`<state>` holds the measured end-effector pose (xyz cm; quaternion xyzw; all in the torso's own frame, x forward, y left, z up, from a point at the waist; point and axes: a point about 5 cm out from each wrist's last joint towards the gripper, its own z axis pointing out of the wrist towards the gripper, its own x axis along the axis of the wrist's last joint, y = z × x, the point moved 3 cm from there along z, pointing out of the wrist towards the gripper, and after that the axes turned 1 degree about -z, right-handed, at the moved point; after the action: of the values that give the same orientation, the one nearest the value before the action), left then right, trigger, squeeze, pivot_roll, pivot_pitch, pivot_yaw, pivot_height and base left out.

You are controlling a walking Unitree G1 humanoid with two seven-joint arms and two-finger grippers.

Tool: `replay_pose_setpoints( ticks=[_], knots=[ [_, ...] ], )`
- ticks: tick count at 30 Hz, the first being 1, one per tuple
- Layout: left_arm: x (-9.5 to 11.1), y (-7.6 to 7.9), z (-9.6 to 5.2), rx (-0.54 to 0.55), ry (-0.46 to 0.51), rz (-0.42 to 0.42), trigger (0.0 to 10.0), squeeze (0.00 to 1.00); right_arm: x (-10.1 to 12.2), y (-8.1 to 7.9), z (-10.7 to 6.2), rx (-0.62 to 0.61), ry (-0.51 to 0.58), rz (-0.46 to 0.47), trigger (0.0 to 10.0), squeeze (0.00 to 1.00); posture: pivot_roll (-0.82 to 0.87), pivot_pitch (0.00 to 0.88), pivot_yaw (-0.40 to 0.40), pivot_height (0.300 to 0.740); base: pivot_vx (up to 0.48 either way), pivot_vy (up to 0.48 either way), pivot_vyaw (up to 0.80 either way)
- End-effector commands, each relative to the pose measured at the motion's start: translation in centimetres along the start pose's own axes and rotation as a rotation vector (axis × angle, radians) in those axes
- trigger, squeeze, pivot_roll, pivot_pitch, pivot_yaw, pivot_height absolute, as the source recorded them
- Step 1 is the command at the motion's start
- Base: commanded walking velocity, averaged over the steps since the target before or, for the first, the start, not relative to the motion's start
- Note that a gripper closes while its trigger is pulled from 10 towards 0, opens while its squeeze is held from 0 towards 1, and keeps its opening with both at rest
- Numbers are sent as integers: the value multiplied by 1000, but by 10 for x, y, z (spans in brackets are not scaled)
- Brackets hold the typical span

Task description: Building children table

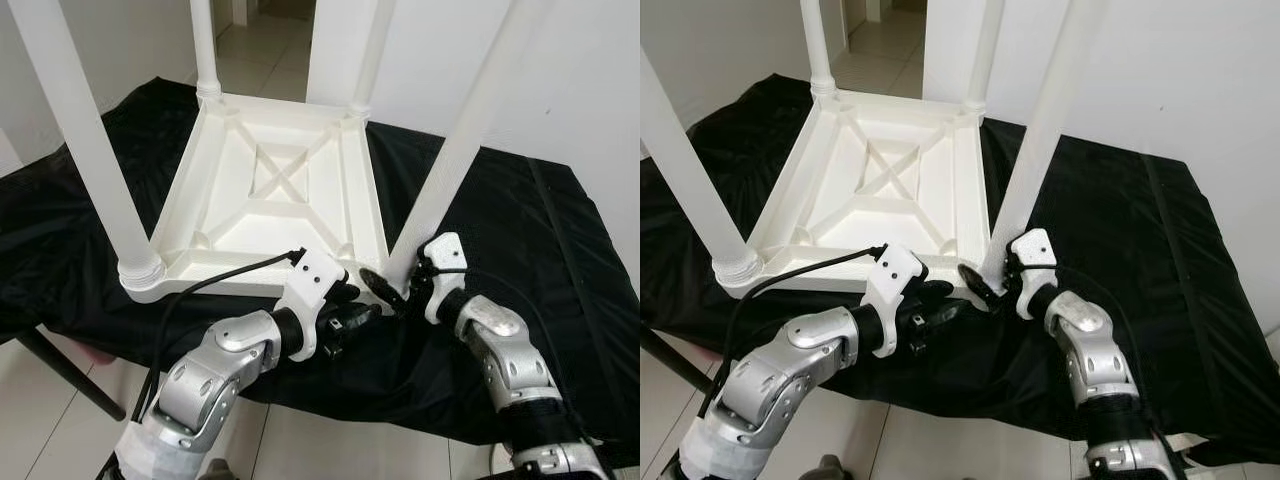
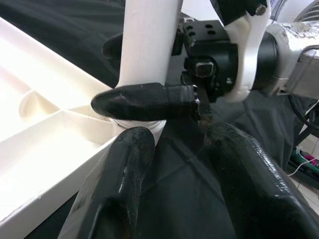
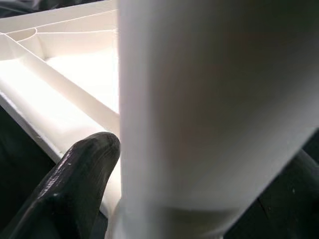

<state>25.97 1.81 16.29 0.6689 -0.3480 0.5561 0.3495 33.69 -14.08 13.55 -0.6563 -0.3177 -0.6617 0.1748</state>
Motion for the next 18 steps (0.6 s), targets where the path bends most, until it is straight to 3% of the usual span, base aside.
replay_pose_setpoints(
  ticks=[1,2,18],
  knots=[
    [1,2,2,-19,-7,1,10000,0,-2,-3,3,37,-11,-14,10000,0,124,20,-83,740,0,0,0],
    [1,2,2,-19,-6,2,10000,0,-4,-3,6,57,-19,-10,314,0,128,19,-85,740,0,0,0],
    [1,2,0,-12,-7,-1,10000,0,-20,-12,4,141,-36,31,0,0,137,26,-86,740,0,0,0]
  ],
)
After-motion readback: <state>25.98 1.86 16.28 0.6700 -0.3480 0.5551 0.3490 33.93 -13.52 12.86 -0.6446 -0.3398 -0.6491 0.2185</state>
